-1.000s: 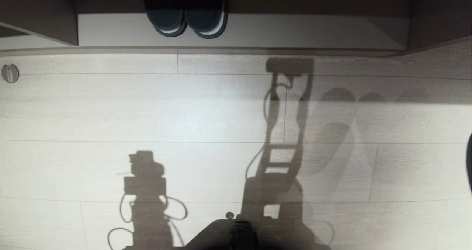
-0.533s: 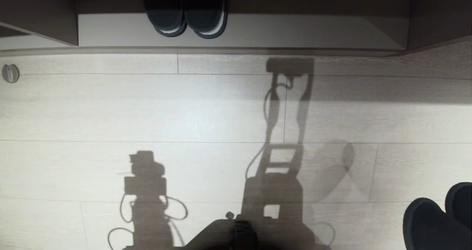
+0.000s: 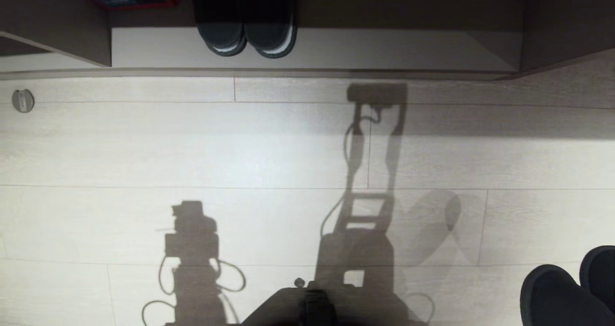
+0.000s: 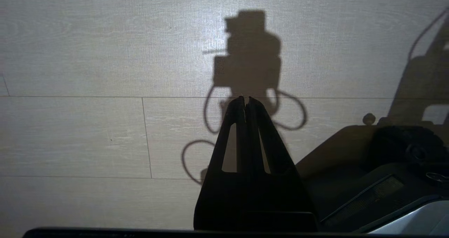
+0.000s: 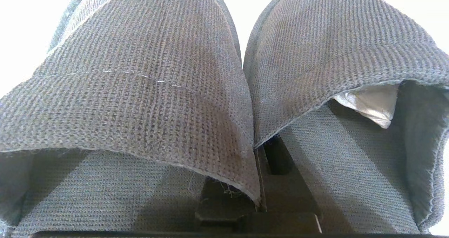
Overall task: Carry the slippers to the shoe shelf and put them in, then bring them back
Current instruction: Place the slippers on the floor
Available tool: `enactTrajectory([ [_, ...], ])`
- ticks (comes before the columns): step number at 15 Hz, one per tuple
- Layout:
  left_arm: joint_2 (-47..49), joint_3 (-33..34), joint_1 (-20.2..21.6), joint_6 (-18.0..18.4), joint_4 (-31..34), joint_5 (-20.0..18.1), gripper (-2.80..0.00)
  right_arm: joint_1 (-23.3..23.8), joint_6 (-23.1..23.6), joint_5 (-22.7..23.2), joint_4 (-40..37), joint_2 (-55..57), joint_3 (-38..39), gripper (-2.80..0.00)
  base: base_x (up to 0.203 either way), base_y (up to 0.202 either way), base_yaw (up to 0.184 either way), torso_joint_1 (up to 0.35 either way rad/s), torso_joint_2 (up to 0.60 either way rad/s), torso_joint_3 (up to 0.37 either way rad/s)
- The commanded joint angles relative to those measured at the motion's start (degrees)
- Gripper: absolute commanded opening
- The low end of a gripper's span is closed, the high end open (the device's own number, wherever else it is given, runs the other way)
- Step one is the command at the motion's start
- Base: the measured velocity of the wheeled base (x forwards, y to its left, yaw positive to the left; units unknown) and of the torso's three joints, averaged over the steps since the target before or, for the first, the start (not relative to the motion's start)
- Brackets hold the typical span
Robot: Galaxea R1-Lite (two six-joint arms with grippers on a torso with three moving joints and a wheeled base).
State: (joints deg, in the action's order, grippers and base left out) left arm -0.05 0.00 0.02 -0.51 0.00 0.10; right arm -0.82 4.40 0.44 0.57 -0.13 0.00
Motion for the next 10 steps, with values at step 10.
enactTrajectory([
  [10, 0.0, 0.1, 0.1, 0.0, 0.0, 0.0, -2.8, -0.1, -0.2, 0.1, -0.2, 0.1, 0.0, -2.8, 0.0, 0.0, 0.0, 0.001, 0.0, 0.204],
])
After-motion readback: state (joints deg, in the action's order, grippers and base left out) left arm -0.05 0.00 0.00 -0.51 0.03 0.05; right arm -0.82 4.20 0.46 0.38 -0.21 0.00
